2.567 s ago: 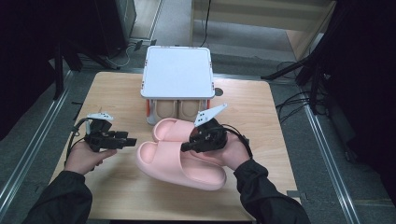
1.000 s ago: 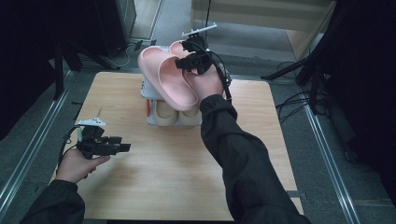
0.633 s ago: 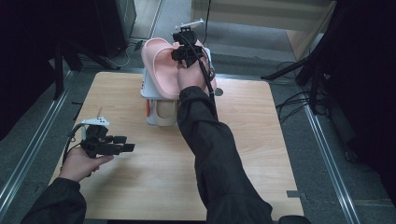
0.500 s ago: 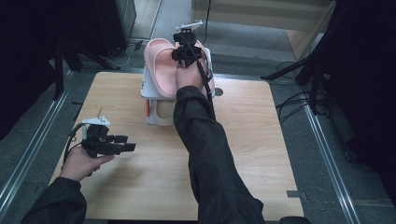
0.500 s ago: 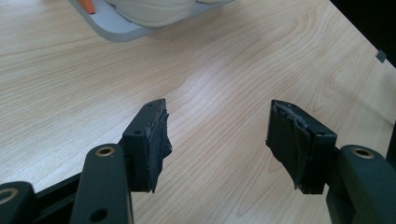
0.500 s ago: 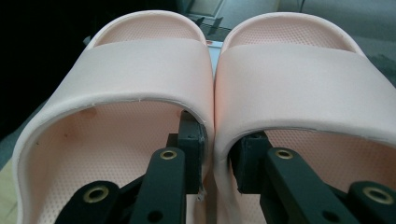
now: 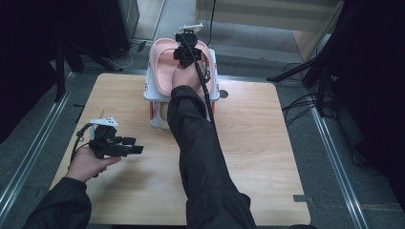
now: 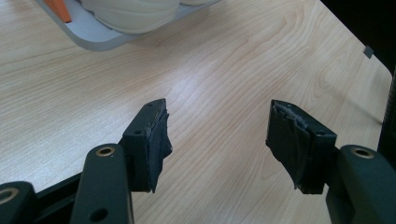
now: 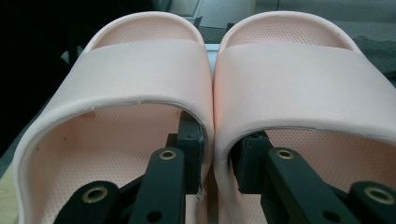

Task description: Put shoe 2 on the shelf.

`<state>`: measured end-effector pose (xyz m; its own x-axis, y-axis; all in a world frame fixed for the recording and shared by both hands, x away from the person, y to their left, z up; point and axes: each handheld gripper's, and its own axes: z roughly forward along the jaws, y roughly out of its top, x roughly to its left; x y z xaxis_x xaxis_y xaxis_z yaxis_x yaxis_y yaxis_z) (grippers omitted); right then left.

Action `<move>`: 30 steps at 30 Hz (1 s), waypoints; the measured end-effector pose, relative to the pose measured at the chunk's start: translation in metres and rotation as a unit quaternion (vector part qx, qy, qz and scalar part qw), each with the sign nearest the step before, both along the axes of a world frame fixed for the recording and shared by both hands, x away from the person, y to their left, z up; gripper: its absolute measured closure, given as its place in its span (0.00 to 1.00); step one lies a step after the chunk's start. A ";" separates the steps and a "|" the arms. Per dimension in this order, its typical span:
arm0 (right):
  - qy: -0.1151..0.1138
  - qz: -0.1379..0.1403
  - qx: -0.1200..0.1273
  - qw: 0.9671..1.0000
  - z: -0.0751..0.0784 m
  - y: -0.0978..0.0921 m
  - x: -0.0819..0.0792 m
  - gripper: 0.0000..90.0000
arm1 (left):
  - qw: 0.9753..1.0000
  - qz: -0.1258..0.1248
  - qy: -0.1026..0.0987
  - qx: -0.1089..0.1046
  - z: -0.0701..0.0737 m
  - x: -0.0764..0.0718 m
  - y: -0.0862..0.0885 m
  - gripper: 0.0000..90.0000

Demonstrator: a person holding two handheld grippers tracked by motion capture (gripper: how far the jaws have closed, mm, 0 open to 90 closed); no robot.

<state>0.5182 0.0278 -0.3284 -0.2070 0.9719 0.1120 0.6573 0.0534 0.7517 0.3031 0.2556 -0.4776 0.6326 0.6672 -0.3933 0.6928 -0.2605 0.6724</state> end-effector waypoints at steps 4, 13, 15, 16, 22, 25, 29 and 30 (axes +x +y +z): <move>0.003 -0.003 -0.007 1.000 -0.004 0.001 0.002 0.84 | 1.000 0.000 0.001 0.000 0.000 0.000 0.001 0.42; -0.002 -0.003 -0.007 1.000 -0.006 -0.001 0.005 0.83 | 1.000 0.002 -0.001 0.000 0.000 0.000 0.001 0.43; -0.004 -0.003 -0.007 1.000 -0.007 0.000 0.005 0.81 | 1.000 0.002 0.000 -0.001 0.000 0.001 0.001 0.43; -0.005 -0.002 -0.007 1.000 -0.007 0.000 0.004 0.80 | 1.000 0.002 0.001 0.000 -0.001 0.001 0.001 0.43; -0.003 0.003 -0.003 1.000 -0.008 -0.001 0.004 0.70 | 1.000 0.004 0.000 -0.002 0.000 0.001 0.001 0.43; -0.003 0.009 -0.009 1.000 -0.008 0.000 0.003 0.66 | 1.000 0.003 -0.001 -0.002 0.000 0.001 0.001 0.43; -0.002 0.020 -0.008 1.000 -0.008 0.000 -0.001 0.60 | 1.000 0.003 0.001 0.000 0.000 0.001 -0.001 0.43; -0.001 0.023 -0.007 1.000 -0.008 -0.001 -0.002 0.59 | 1.000 0.003 0.002 0.001 0.000 0.001 0.000 0.43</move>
<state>0.5160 0.0270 -0.3366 -0.2523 0.9626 0.0987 0.6520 0.0938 0.7524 0.3046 0.2552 -0.4781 0.6277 0.6714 -0.3938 0.6966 -0.2587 0.6692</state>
